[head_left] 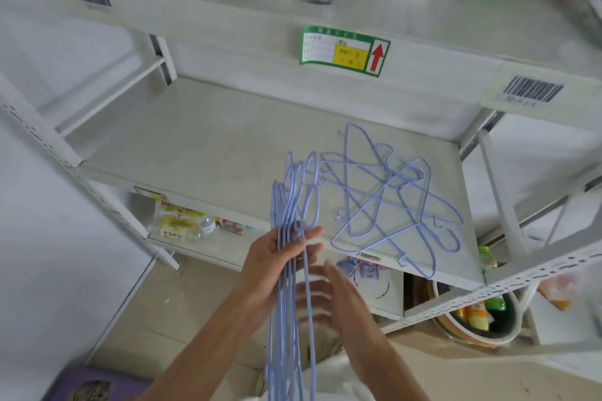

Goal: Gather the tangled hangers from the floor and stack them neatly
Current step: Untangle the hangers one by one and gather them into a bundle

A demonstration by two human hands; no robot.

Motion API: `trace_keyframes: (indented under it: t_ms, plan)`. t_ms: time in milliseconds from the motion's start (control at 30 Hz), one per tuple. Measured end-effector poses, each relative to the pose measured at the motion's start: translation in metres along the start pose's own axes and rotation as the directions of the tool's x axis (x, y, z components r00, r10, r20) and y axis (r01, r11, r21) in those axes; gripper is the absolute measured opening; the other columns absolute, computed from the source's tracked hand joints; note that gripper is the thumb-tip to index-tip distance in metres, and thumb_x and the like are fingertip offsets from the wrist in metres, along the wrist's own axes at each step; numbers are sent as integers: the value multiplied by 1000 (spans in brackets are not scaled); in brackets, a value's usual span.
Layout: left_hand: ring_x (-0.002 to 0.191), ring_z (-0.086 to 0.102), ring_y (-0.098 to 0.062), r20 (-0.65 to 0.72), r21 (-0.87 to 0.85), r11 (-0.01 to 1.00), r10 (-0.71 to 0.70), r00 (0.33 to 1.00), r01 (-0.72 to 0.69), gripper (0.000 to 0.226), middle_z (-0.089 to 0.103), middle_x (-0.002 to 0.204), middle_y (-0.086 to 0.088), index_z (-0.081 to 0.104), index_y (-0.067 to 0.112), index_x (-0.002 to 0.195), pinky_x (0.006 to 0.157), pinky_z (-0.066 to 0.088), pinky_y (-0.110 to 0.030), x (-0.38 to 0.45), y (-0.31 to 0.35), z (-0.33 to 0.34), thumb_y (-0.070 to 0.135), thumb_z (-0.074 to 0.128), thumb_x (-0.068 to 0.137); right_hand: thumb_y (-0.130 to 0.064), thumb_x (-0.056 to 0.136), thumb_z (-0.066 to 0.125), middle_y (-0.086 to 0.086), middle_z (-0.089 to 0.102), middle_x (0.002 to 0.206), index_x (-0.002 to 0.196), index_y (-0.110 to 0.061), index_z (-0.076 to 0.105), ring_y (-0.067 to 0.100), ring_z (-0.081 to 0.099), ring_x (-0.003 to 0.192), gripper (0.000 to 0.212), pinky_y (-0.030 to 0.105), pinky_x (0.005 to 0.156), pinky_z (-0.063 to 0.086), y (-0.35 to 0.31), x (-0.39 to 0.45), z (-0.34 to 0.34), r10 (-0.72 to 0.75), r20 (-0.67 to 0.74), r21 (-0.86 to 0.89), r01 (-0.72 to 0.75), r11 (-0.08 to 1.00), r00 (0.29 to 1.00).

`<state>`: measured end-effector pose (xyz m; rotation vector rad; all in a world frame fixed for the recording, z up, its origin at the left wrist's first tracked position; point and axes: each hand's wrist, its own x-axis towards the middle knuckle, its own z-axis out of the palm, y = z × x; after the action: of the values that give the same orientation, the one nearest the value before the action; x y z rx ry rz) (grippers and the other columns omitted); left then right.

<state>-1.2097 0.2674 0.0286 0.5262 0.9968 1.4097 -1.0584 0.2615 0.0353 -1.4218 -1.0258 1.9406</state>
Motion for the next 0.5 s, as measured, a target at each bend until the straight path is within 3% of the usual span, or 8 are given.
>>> trace_keyframes:
  t_ms: [67, 100, 200, 300, 400, 500]
  plan:
    - [112, 74, -34, -8, 27, 1000, 17, 1000, -17, 39, 75, 125, -14, 76, 16, 115, 88, 60, -29, 5, 2, -2, 32, 85, 81, -45, 109, 40, 15, 80, 104, 115, -9, 74, 33, 77, 95, 50, 47, 89, 60, 9, -18, 4, 32, 97, 35, -36, 999, 995]
    - [113, 73, -33, -2, 48, 998, 28, 1000, -28, 39, 75, 125, -13, 77, 18, 115, 88, 60, -29, 8, 2, -3, 34, 85, 81, -44, 109, 41, 13, 81, 103, 113, -9, 76, 30, 78, 93, 49, 40, 85, 62, 9, -23, 6, -1, 100, -7, 1, 1000, 995]
    - [118, 71, -30, 24, 24, 999, -50, 998, 49, 29, 73, 129, -12, 75, 14, 119, 87, 60, -28, 16, 3, -8, 19, 77, 90, -40, 110, 43, 4, 81, 91, 103, -14, 76, 16, 71, 74, 43, 20, 61, 50, 1, -22, 9, -39, 82, -129, 50, 990, 996]
    - [119, 71, -31, 64, -30, 989, -145, 987, 147, 30, 73, 129, -15, 70, 4, 123, 86, 61, -29, 22, 10, -6, 5, 70, 93, -46, 111, 37, 6, 79, 97, 112, -8, 76, 15, 69, 80, 55, 23, 65, 47, -9, -16, 7, 21, 166, -16, -19, 1000, 986]
    - [119, 71, -29, 86, -51, 991, -118, 989, 122, 32, 73, 129, -13, 64, 1, 128, 88, 60, -29, 26, 15, 4, 8, 68, 97, -36, 104, 59, -7, 77, 83, 101, -11, 78, 6, 67, 78, 32, 20, 70, 51, -8, -9, 7, -73, 147, -248, 108, 963, 986]
    - [114, 74, -27, 63, 47, 995, -96, 993, 93, 34, 75, 128, -4, 66, 5, 128, 85, 61, -28, 26, 16, 13, 24, 67, 100, -24, 102, 64, -4, 70, 73, 97, -8, 77, 5, 66, 68, 21, 18, 71, 51, -4, -5, 7, -67, 126, -244, 96, 965, 990]
